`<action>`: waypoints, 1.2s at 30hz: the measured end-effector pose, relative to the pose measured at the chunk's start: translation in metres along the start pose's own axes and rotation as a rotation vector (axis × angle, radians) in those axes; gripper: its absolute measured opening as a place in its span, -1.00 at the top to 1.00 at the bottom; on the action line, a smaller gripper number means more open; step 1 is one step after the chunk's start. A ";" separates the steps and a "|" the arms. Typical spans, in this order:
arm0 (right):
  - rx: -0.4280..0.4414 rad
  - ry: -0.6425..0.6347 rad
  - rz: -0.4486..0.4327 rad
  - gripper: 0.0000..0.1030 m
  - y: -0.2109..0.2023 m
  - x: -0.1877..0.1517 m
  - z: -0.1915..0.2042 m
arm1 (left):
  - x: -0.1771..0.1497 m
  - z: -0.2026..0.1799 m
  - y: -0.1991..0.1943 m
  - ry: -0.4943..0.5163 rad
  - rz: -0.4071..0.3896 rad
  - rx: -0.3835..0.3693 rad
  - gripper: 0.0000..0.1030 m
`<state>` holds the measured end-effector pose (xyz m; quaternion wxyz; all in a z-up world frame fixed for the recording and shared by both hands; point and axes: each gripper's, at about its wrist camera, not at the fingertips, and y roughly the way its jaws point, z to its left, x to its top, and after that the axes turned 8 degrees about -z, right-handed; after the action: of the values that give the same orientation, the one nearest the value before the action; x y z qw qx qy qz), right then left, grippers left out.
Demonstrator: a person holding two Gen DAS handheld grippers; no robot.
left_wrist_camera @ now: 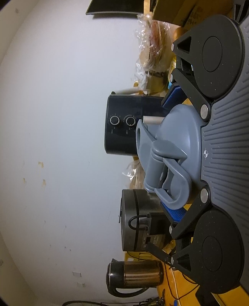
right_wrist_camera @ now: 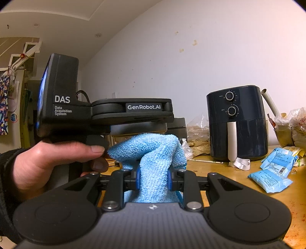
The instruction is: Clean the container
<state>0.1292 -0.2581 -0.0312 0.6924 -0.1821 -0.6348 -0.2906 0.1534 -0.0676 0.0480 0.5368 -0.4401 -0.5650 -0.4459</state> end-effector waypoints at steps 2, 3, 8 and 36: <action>0.000 0.001 0.001 0.52 0.000 0.000 0.000 | 0.000 -0.001 0.001 0.009 -0.001 0.010 -1.00; 0.000 0.002 0.001 0.52 0.000 0.000 0.000 | 0.000 -0.002 0.001 0.012 0.002 0.014 -0.99; -0.001 0.003 0.001 0.52 0.000 0.001 -0.001 | -0.001 -0.005 0.003 0.019 0.012 0.034 -0.84; 0.001 0.005 0.003 0.52 0.003 0.002 -0.003 | -0.005 0.007 0.003 0.033 -0.004 -0.085 -0.85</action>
<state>0.1332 -0.2580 -0.0294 0.6946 -0.1822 -0.6328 -0.2898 0.1551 -0.0605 0.0429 0.5260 -0.4538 -0.5375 -0.4781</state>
